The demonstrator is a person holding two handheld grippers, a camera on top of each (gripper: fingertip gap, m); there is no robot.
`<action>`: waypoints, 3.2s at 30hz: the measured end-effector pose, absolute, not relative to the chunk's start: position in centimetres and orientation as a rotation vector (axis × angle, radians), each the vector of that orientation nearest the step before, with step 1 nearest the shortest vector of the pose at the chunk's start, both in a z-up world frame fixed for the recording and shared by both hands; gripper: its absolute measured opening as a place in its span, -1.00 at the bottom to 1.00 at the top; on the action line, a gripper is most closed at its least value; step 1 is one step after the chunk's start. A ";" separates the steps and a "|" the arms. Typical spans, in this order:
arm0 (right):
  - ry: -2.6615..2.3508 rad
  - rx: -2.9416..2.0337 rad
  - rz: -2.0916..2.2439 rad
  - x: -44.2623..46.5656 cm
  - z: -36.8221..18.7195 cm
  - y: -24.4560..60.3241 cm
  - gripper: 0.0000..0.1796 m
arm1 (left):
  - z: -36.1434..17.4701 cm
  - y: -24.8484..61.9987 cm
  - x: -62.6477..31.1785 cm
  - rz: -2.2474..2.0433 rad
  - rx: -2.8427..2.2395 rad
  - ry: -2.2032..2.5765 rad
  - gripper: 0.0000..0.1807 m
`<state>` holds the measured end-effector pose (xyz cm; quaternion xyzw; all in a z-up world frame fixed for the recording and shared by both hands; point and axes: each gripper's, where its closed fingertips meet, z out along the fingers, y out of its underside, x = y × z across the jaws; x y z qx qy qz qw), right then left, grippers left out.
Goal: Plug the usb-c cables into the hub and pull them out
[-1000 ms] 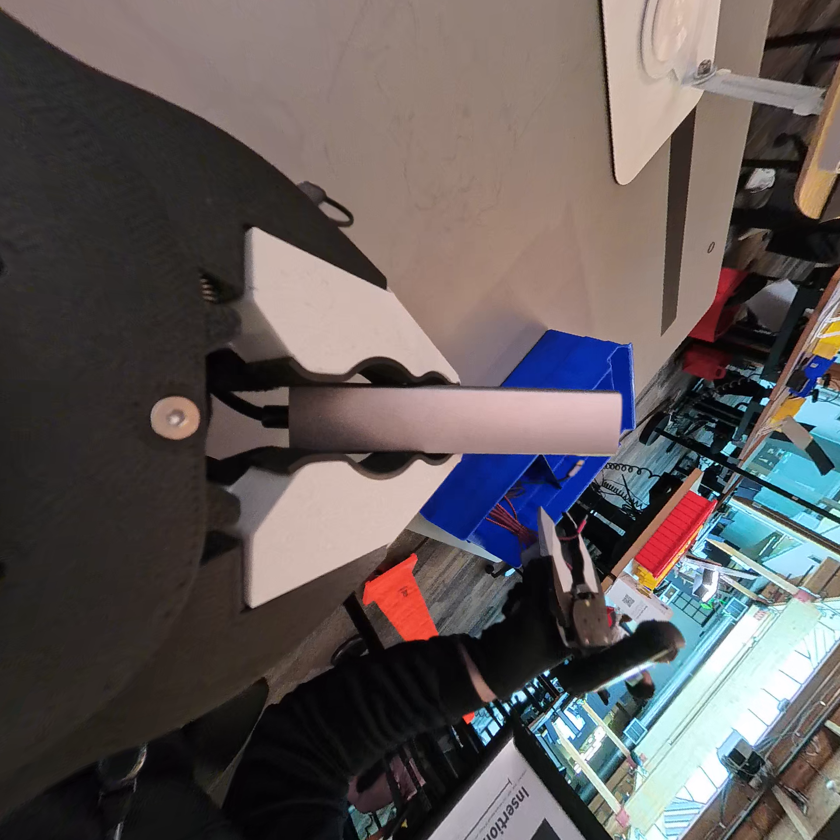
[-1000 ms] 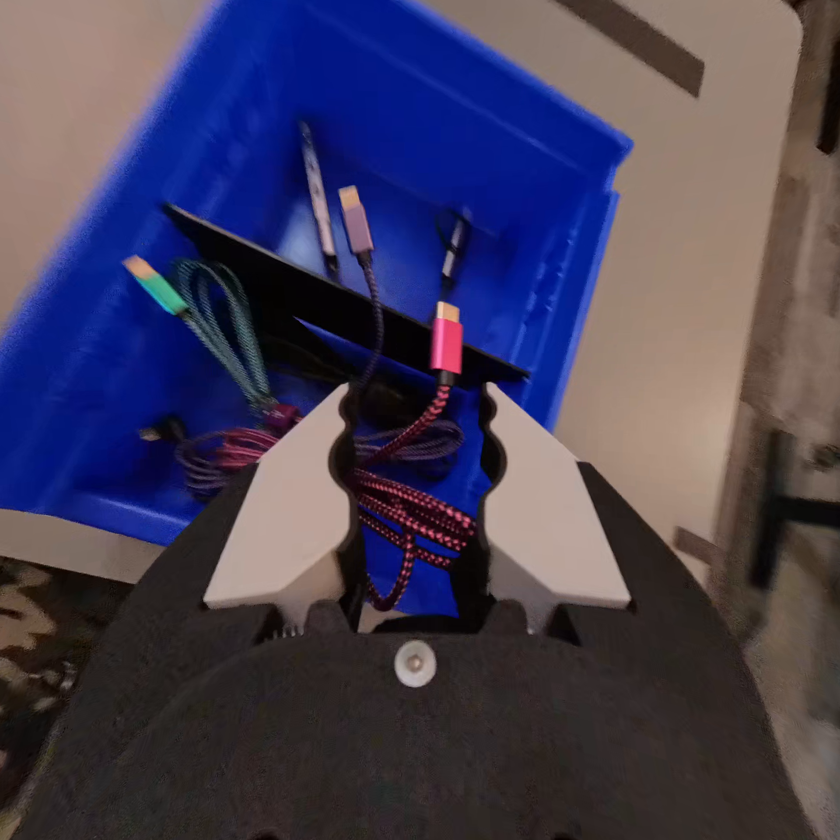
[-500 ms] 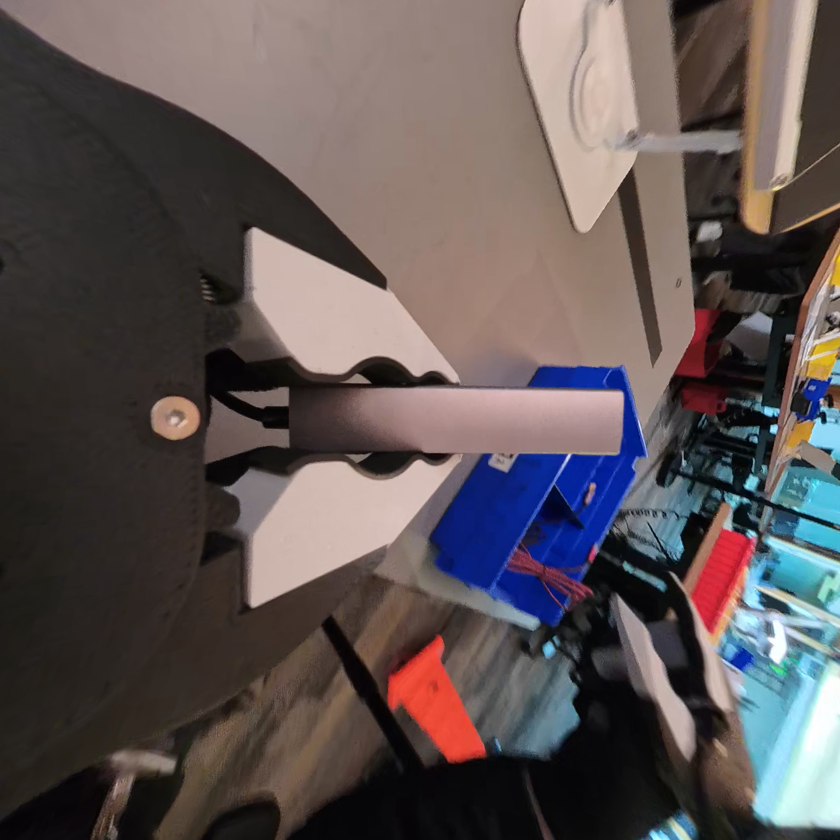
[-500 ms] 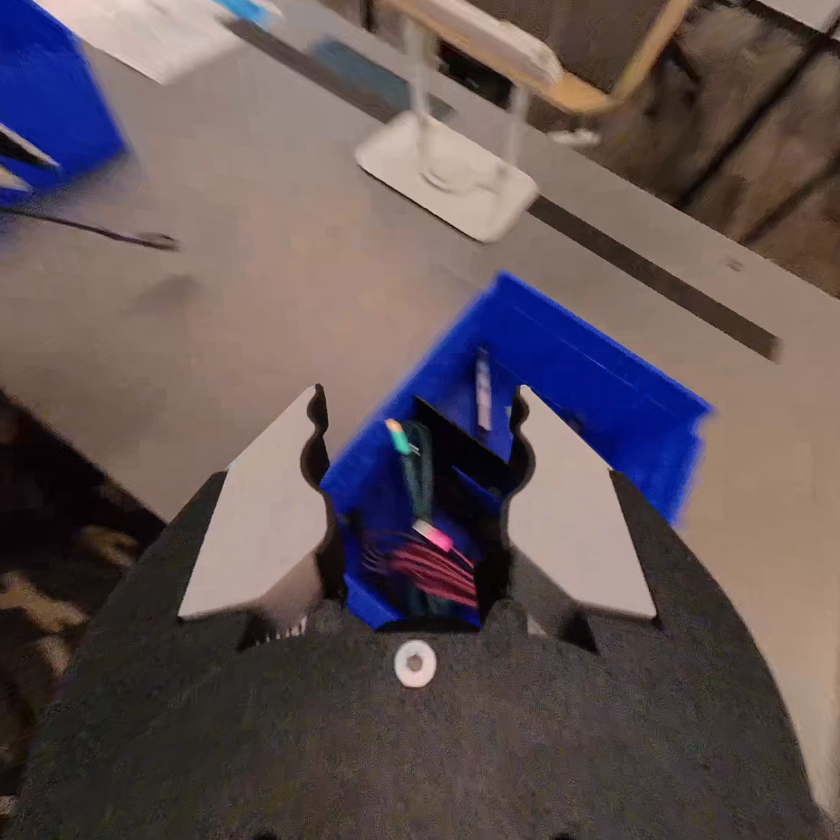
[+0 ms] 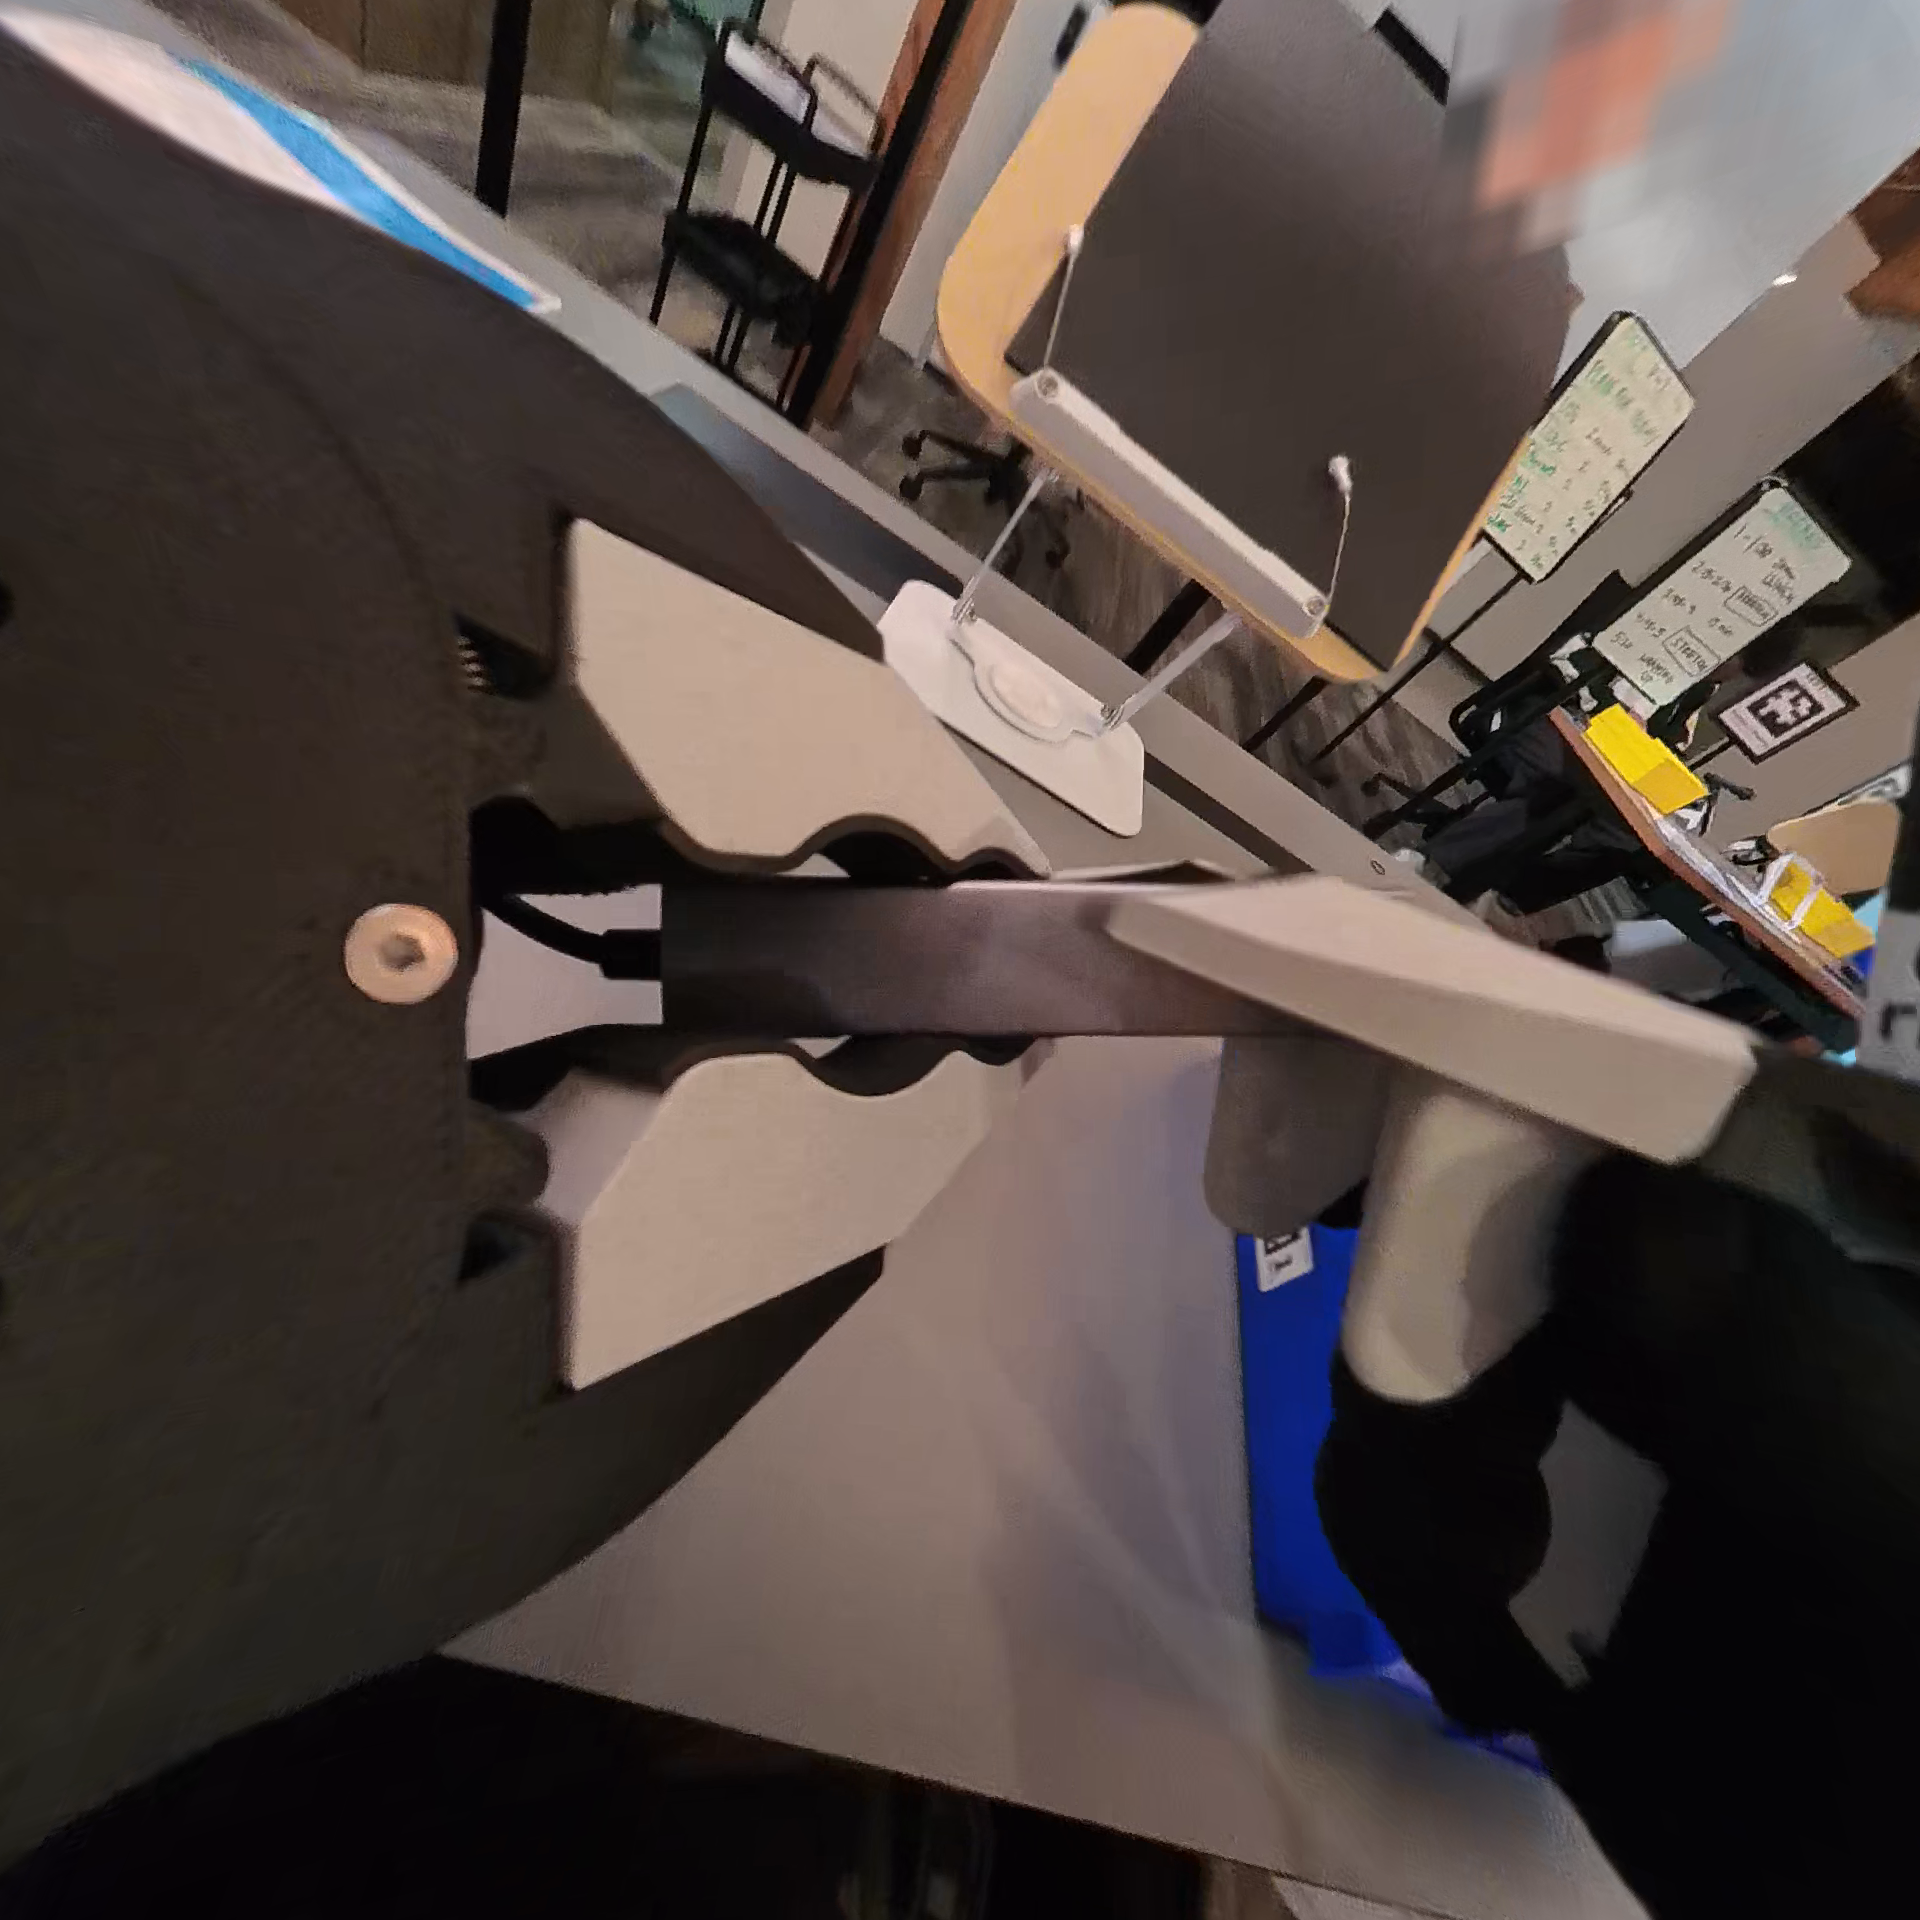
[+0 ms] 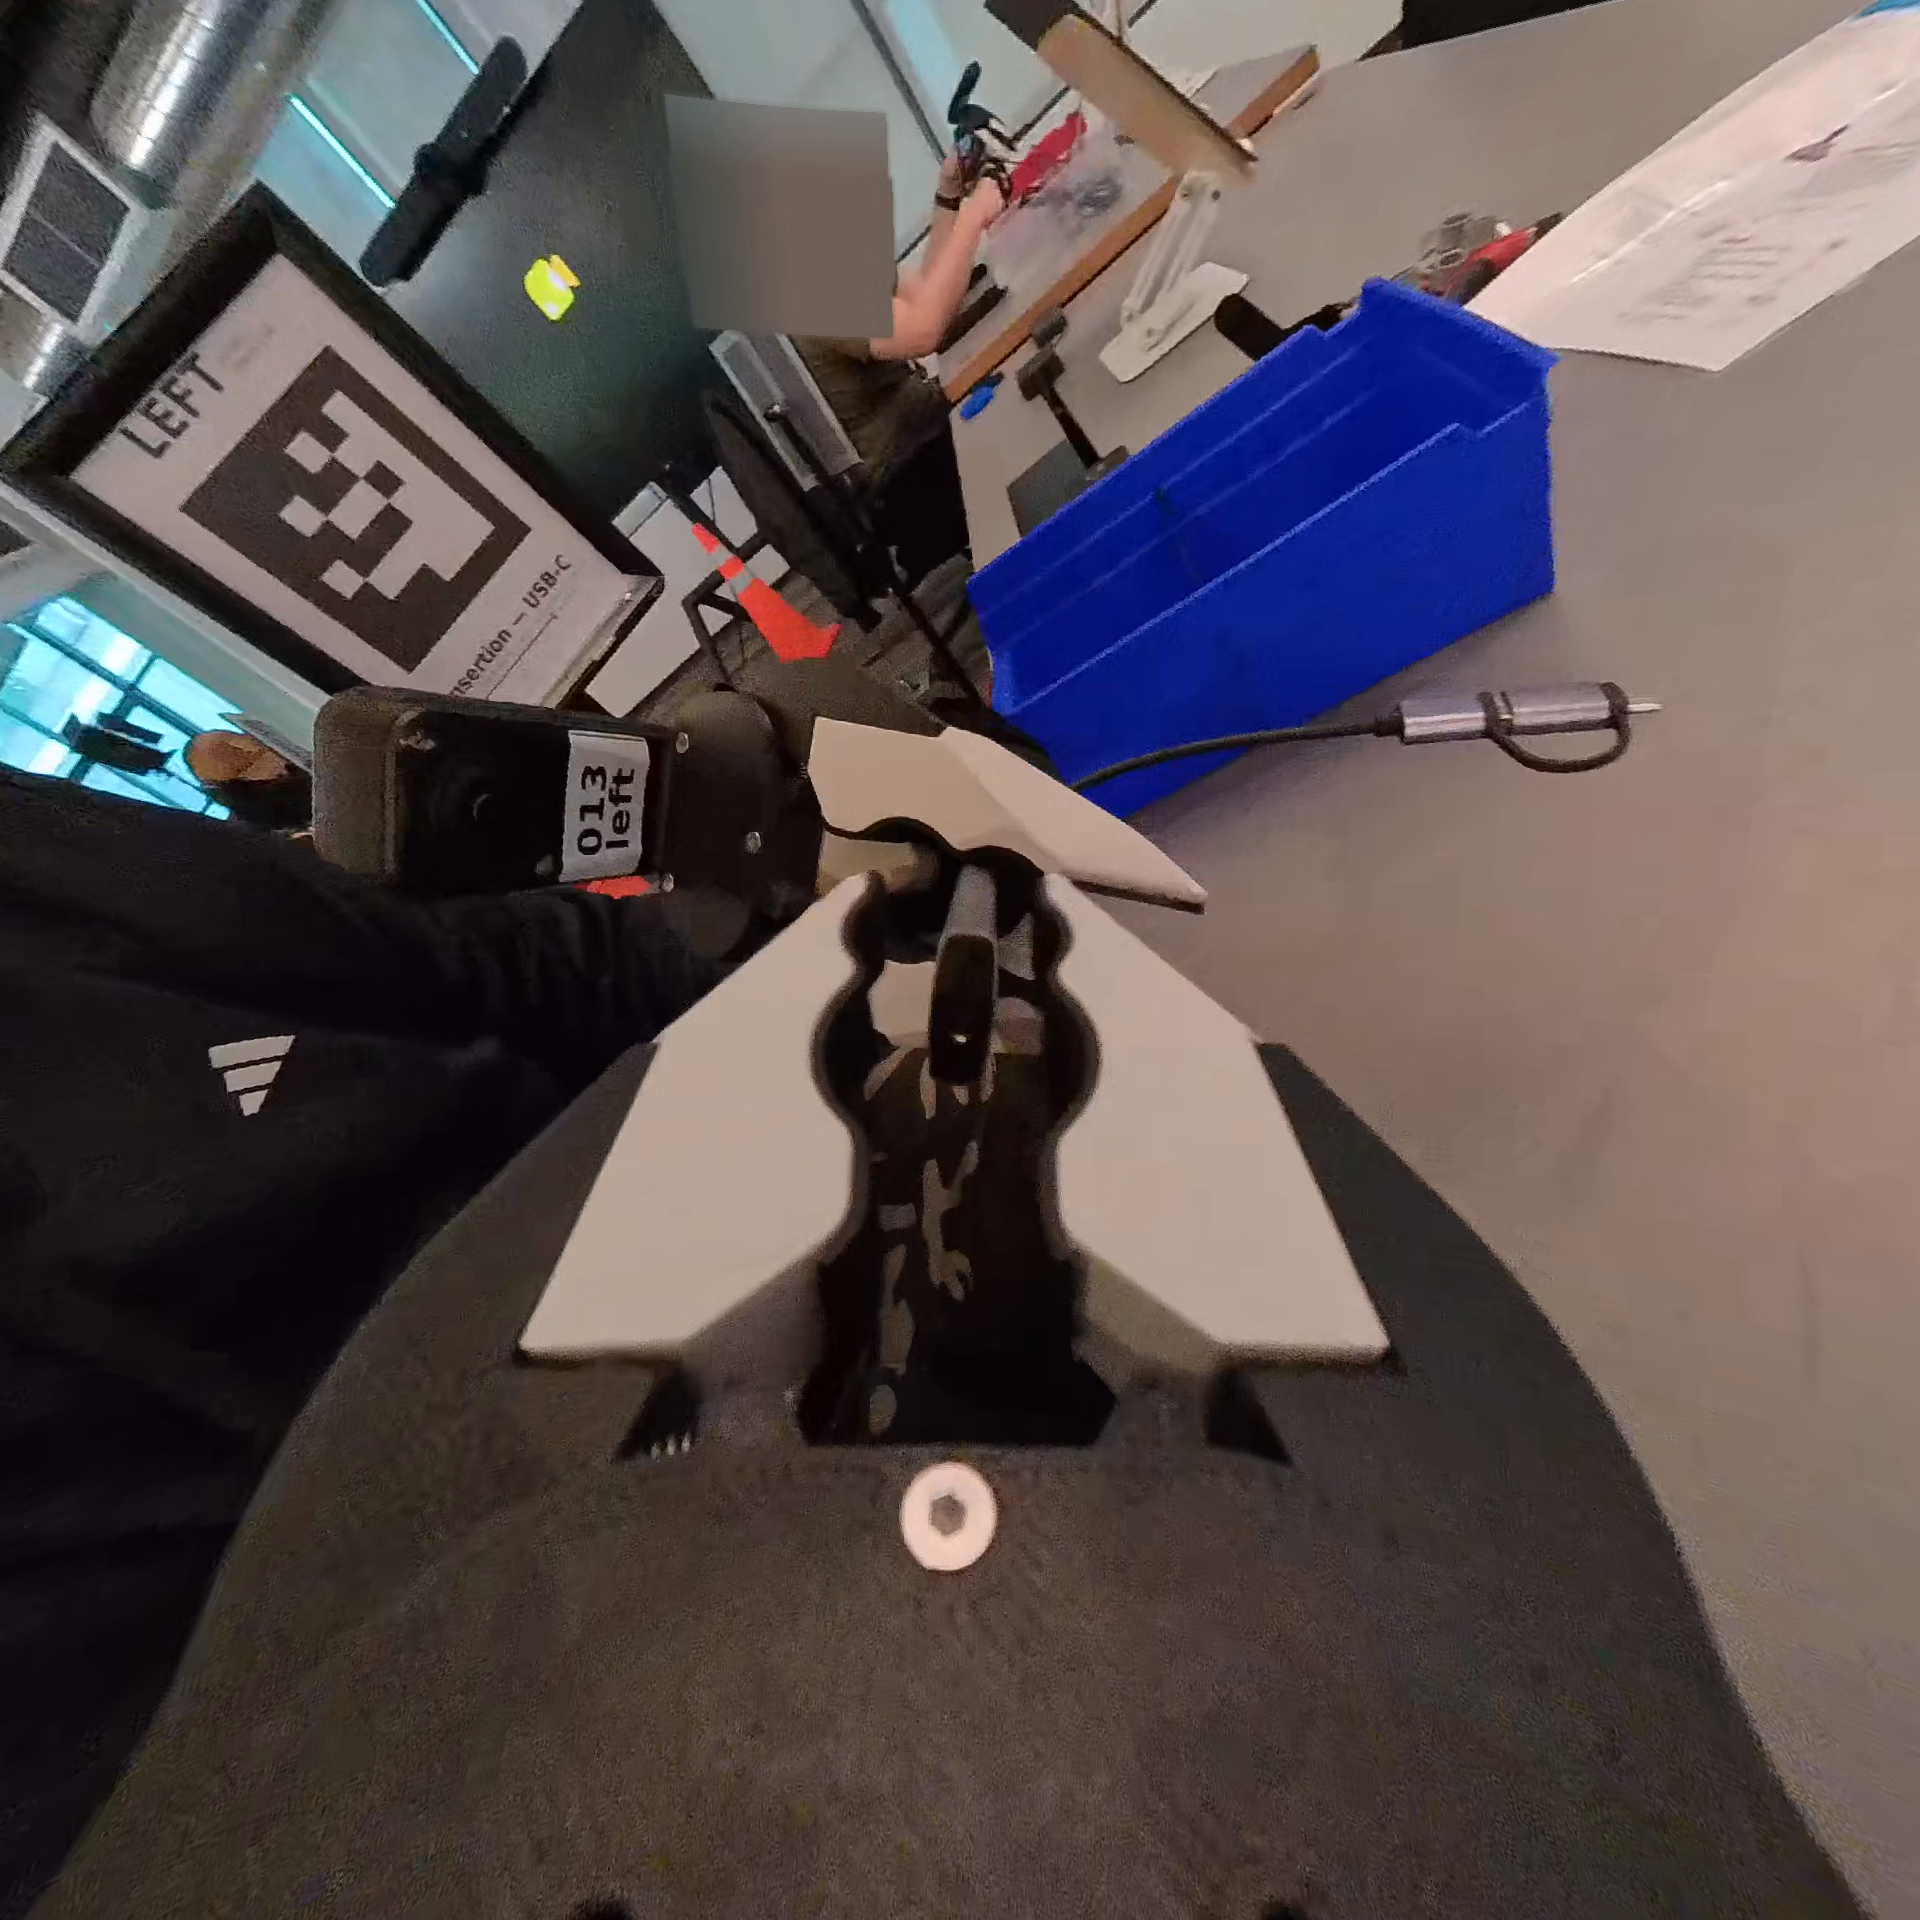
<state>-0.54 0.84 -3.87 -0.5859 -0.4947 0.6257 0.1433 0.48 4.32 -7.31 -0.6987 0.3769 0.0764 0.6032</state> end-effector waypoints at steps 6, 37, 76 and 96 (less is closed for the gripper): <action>-1.455 -1.632 1.660 -0.6 -4.2 1.1 -0.92 | -7.5 4.6 0.4 0.200 -1.624 0.858 -0.75; -0.993 -2.272 0.803 22.6 -10.0 29.3 -0.91 | -11.7 4.4 -2.8 0.142 -1.773 0.758 -0.69; -1.042 -2.290 0.080 30.6 -10.8 30.5 -0.05 | -4.3 2.8 -22.2 0.411 -2.082 0.410 -0.44; -1.006 -2.473 0.479 31.1 -20.4 26.8 -0.24 | -19.0 -11.6 -45.5 0.201 -2.685 -0.248 -0.55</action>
